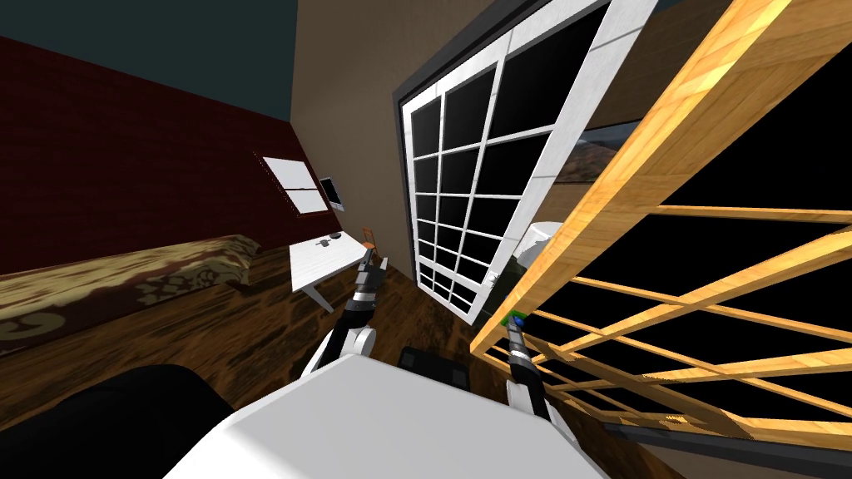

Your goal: Pull the door open

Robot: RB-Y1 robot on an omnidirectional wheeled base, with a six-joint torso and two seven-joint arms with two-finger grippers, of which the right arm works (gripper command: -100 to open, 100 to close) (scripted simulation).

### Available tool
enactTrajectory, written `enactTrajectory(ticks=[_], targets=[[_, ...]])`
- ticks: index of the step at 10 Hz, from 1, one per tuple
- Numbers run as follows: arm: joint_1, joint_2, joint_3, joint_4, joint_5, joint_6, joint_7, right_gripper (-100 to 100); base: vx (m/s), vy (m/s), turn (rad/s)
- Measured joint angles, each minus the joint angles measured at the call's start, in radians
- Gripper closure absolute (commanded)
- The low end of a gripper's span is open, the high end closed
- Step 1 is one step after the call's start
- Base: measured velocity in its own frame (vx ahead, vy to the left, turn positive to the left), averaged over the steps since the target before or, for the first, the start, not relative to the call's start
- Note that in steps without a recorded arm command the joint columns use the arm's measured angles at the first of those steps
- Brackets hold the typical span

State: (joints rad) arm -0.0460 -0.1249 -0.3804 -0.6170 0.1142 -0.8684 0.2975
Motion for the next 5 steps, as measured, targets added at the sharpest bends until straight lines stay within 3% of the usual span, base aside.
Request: enactTrajectory(ticks=[1, 5], targets=[[0.017, 0.004, 0.009, -0.034, -0.007, 0.017, -0.021, 100, -0.045, -0.022, 0.08], [0.004, -0.008, 0.032, -0.017, -0.041, 0.017, -0.103, 100, -0.031, -0.012, 0.048]])
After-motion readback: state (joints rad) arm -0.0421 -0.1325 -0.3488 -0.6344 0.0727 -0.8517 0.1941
